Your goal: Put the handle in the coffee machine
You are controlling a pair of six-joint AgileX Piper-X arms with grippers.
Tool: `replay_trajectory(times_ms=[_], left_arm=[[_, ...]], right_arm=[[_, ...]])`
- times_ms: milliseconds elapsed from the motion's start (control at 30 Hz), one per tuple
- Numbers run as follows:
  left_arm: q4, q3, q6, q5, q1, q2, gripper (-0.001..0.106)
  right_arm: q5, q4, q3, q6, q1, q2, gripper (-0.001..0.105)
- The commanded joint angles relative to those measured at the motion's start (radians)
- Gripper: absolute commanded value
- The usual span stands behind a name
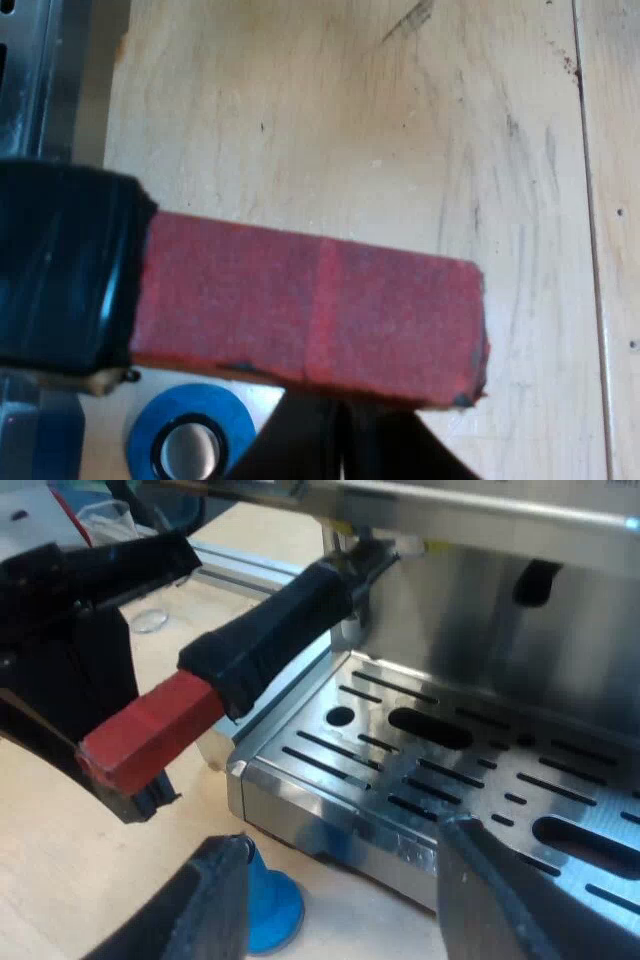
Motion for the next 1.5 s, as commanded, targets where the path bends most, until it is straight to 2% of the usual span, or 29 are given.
replay_trajectory(times_ms=[33,100,167,467,933,1133,1367,1500], left_arm=[[-0.115,-0.065,-0.045,0.201,-0.034,-0.022,0.001],[-0.115,-0.081,-0.059,0.207,-0.043,-0.022,0.001],[-0.115,-0.087,-0.059,0.207,-0.057,-0.022,0.001],[-0.119,-0.088,-0.079,0.205,-0.136,-0.022,0.001],[-0.125,-0.088,-0.080,0.160,-0.132,-0.026,0.001],[-0.108,-0.088,-0.076,0.042,-0.079,-0.066,0.001],[-0.045,-0.088,-0.073,0.028,0.028,-0.074,0.001],[-0.026,-0.088,-0.071,0.028,0.090,-0.118,0.000]], right_arm=[[-0.002,0.000,-0.006,-0.014,0.001,-0.011,0.063],[-0.002,0.000,-0.006,-0.014,0.001,-0.011,0.078],[-0.002,0.000,-0.006,-0.014,0.001,-0.011,0.082],[-0.002,0.001,-0.006,-0.014,0.001,-0.011,0.081],[-0.002,0.020,-0.006,-0.014,0.001,-0.011,0.080],[-0.002,0.031,-0.006,-0.014,0.001,-0.011,0.080],[-0.002,0.031,-0.006,-0.014,0.001,-0.011,0.080],[-0.002,0.031,-0.006,-0.014,0.001,-0.011,0.080]])
